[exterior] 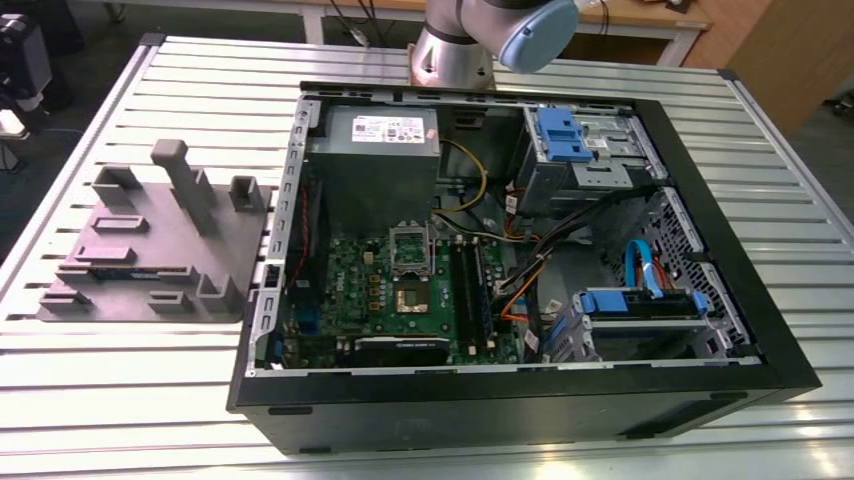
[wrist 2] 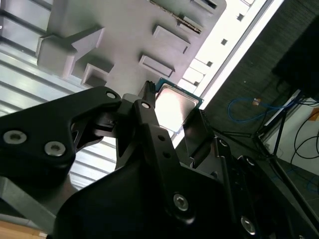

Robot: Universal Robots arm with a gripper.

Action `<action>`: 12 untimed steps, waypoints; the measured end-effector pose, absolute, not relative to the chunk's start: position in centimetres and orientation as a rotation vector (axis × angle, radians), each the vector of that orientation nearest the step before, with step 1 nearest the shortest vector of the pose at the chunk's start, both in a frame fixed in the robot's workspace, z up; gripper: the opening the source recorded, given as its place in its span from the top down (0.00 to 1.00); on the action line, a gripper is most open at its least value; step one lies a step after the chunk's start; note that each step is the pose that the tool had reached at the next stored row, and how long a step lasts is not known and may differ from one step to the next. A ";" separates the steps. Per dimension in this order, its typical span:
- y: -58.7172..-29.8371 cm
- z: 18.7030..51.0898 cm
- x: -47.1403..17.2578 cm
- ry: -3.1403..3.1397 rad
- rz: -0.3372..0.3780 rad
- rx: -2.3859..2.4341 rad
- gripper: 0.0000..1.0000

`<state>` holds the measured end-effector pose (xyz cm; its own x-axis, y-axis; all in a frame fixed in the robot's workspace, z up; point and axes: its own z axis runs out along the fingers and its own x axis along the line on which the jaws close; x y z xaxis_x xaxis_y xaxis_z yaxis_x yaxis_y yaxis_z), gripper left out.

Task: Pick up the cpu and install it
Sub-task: 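Pick up the cpu and move it towards the insertion slot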

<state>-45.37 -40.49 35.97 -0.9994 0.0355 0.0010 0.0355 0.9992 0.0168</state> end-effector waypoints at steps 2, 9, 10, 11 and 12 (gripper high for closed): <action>-40.5 36.3 -45.4 -3.140 -0.026 -0.056 0.53; -40.5 37.1 -45.4 -3.140 -0.027 -0.056 0.53; -40.5 37.1 -45.4 -3.141 -0.027 -0.056 0.53; -40.5 37.1 -45.4 -3.140 -0.027 -0.056 0.53; -40.5 37.1 -45.4 -3.140 -0.026 -0.056 0.53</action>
<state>-45.37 -40.48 37.07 -0.9994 0.0355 0.0011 0.0355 0.9992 0.0168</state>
